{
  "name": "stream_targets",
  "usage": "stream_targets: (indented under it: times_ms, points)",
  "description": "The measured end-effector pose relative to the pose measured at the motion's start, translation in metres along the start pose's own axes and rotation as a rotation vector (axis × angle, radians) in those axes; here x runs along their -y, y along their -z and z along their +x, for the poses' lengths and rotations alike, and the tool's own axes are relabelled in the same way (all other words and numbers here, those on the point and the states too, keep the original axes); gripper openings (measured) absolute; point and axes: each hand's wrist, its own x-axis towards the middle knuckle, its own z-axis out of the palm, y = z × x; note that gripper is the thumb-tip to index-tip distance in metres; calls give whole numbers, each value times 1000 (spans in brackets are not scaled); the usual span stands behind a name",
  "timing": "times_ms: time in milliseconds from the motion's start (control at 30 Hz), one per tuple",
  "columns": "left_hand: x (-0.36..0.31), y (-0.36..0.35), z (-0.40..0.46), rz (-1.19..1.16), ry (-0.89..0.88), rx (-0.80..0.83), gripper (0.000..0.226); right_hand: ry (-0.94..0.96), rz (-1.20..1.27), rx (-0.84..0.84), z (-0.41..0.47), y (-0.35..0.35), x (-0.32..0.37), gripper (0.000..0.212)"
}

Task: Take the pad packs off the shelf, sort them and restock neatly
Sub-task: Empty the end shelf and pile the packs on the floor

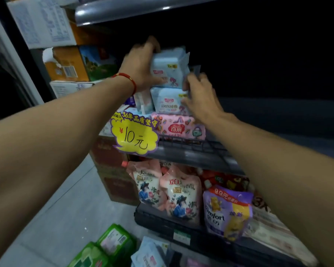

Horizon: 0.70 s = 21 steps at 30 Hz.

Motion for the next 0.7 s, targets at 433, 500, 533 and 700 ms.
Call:
stream_targets:
  times_ms: [433, 500, 533, 700]
  points:
    - [-54, 6, -182, -264, 170, -306, 83, -24, 210, -239, -143, 67, -10, 51]
    - [-53, -9, -239, -424, 312, -226, 75, -158, 289, -159, -191, 56, -16, 54]
    - [-51, -18, -269, -515, 401, -190, 71, -221, 324, -109, -214, 46, -18, 52]
    - [-50, -39, -423, -893, 1008, 6, 52, -472, 405, 207, -301, -9, -9, 39]
